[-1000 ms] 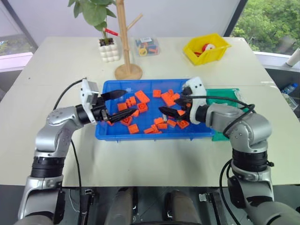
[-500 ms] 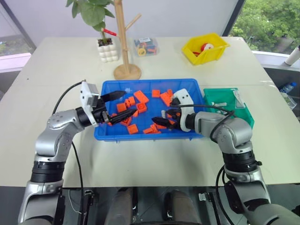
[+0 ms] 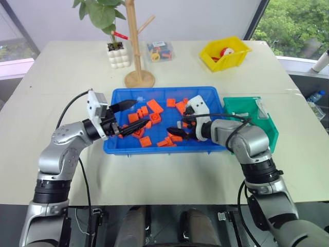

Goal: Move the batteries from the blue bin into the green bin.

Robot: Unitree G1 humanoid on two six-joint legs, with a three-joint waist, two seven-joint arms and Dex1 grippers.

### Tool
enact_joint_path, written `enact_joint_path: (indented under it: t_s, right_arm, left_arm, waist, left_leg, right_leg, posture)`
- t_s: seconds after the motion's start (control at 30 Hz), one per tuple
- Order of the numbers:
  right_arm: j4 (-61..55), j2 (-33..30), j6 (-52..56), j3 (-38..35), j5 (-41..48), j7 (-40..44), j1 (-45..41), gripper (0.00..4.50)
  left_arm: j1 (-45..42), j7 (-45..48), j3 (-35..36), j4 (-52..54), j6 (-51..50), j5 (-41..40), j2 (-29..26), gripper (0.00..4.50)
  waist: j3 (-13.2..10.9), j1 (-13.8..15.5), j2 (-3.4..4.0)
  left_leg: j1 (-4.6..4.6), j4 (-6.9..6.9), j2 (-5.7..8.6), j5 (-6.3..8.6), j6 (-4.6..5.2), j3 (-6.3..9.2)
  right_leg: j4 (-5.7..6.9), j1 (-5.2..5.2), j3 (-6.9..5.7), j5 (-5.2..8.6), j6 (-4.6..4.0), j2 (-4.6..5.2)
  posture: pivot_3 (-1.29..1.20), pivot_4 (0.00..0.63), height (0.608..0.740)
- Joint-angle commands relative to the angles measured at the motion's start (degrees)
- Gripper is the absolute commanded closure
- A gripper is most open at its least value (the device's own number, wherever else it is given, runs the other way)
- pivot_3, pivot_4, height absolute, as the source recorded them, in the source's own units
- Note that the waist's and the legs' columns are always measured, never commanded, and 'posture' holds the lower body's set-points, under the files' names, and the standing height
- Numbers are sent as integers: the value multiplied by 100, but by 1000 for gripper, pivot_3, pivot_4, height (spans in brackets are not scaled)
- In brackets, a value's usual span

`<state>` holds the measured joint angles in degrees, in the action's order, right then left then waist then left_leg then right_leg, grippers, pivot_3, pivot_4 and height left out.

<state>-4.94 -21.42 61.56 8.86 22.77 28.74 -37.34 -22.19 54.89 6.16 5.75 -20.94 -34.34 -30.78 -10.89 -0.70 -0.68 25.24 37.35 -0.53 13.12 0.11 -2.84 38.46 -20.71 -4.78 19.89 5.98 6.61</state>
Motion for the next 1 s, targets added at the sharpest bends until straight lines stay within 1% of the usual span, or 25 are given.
enact_joint_path:
  t_s: [0.03,0.37,0.57,0.67,0.73,0.8,0.9,1.0]
  right_arm:
    - [-34,-106,63,144,-39,133,43,65]
    - [48,-646,-94,432,-296,500,105,65]
    - [254,-514,-364,714,-488,653,-130,65]
    - [318,-793,-855,1059,-850,914,-214,65]
    - [283,-1171,-1503,1380,-1228,1279,-303,65]
    - [308,-1448,-2101,1531,-1459,1653,-429,65]
    - [441,-1705,-2676,1598,-1683,2095,-599,65]
    - [687,-1749,-2965,1523,-1862,2265,-760,65]
  left_arm:
    - [39,-51,158,242,87,-74,9,0]
    - [114,-121,153,264,150,-61,37,0]
    - [99,-152,103,235,218,-18,124,0]
    - [104,-175,99,272,221,-20,157,0]
    - [120,-184,113,291,221,-29,155,0]
    - [138,-195,124,305,219,-36,150,0]
    - [156,-213,131,320,215,-42,144,0]
    - [172,-218,133,330,216,-43,140,0]
  waist:
    - [0,1,0]
    - [4,12,-5]
    - [4,0,-6]
    - [4,2,-5]
    - [4,15,-5]
    - [4,20,-6]
    - [4,4,-6]
    - [3,0,-6]
  left_leg:
    - [0,0,0,0,0,0]
    - [-7,2,1,0,0,2]
    - [-14,1,0,0,0,1]
    - [-14,0,-1,1,0,1]
    - [-14,1,1,1,1,1]
    - [-14,3,4,1,2,1]
    - [-14,1,2,2,3,1]
    - [-14,1,-1,1,2,0]
  right_leg:
    - [0,0,0,0,0,0]
    - [-3,10,-1,0,0,2]
    - [-4,15,-1,0,0,1]
    - [-4,15,-1,0,0,1]
    - [-5,16,-1,0,0,2]
    - [-6,17,-1,0,0,5]
    - [-8,16,-1,0,0,4]
    - [-8,15,-1,0,0,2]
  posture:
    - [0,150,739]
    - [0,150,739]
    - [0,150,739]
    - [0,150,739]
    - [0,150,739]
    - [0,150,739]
    - [0,150,739]
    - [0,150,739]
